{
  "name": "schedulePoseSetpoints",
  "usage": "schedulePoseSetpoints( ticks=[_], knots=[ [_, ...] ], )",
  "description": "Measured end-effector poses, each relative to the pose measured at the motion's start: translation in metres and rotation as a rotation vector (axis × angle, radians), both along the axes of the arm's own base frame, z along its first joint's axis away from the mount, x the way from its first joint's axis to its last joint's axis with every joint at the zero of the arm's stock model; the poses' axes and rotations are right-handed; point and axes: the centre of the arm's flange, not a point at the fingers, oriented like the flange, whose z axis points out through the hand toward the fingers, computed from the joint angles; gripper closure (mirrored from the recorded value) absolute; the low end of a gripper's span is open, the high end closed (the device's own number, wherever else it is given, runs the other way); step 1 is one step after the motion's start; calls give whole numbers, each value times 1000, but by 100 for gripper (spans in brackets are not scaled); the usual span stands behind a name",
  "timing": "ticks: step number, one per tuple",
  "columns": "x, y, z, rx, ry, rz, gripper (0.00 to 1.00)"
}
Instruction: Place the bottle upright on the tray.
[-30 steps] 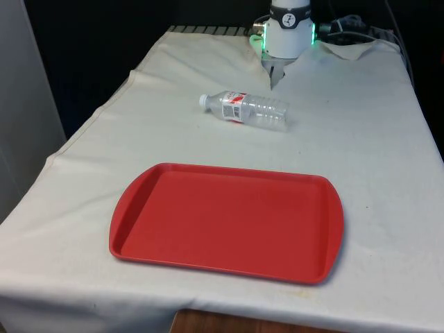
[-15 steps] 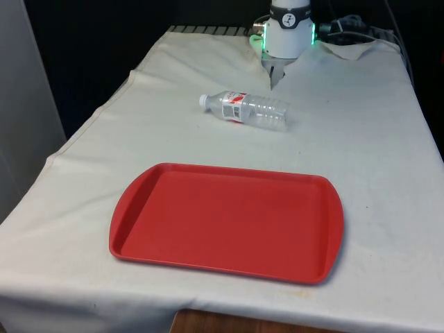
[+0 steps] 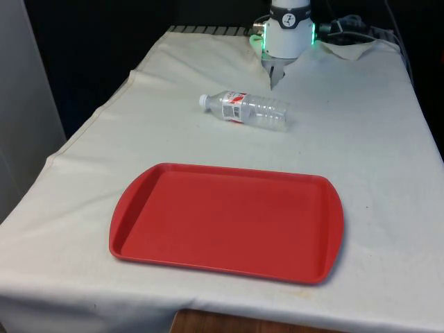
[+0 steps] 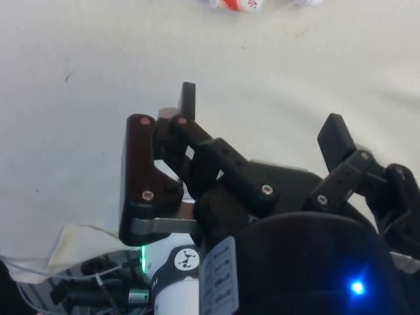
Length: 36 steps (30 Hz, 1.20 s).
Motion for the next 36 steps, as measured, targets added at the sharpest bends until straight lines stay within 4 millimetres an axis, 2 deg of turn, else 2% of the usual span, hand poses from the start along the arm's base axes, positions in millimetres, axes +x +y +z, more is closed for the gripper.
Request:
schedulePoseSetpoints(
  ticks=[29, 36],
  knots=[
    [0, 1, -17, -10, -4, -146, 0],
    [4, 1, -26, -16, -14, -187, 0]
  ],
)
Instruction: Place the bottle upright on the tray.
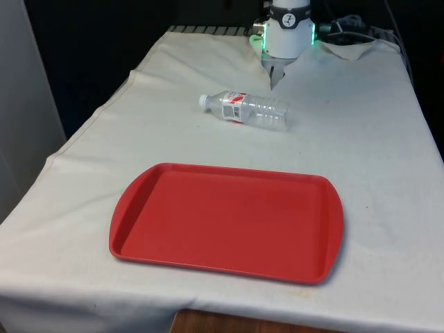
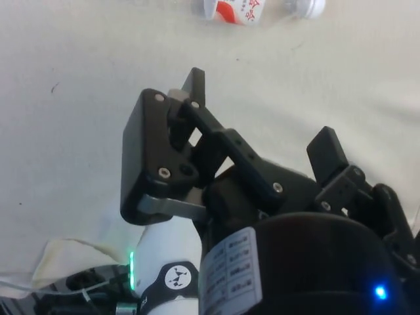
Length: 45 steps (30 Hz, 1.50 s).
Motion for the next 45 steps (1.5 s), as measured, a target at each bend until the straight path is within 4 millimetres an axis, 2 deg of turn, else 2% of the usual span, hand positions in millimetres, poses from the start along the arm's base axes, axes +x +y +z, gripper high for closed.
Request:
schedulePoseSetpoints(
  ticks=[45],
  knots=[
    [0, 3, -49, 13, -50, -209, 0]
  ],
)
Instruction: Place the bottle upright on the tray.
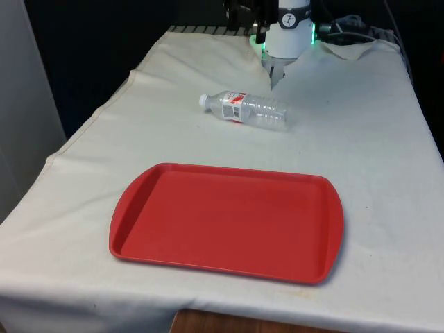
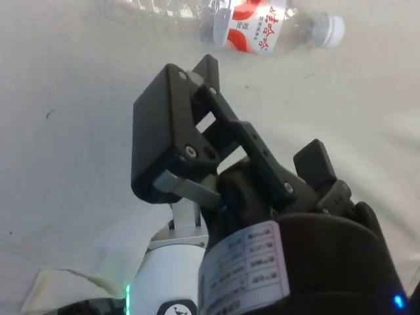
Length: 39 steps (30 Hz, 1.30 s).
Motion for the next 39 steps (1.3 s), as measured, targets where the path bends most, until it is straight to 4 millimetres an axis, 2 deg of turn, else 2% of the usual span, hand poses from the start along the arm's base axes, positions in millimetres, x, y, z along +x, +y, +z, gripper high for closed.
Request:
schedulePoseSetpoints(
  ticks=[18, 39],
  knots=[
    [0, -5, -18, 12, -17, -78, 0],
    [-6, -16, -29, 27, -22, -155, 0]
  ],
)
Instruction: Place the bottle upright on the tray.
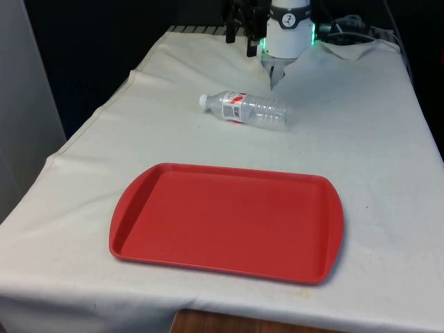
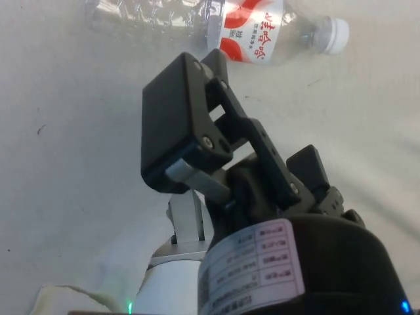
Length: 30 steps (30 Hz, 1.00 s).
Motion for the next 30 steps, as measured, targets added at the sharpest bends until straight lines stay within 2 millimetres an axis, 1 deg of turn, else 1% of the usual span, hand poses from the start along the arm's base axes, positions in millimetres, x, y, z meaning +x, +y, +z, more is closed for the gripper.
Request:
schedulePoseSetpoints(
  ticks=[14, 30],
  knots=[
    [0, -7, 0, 8, -18, -45, 0],
    [1, -8, 1, 25, -46, -110, 0]
  ],
)
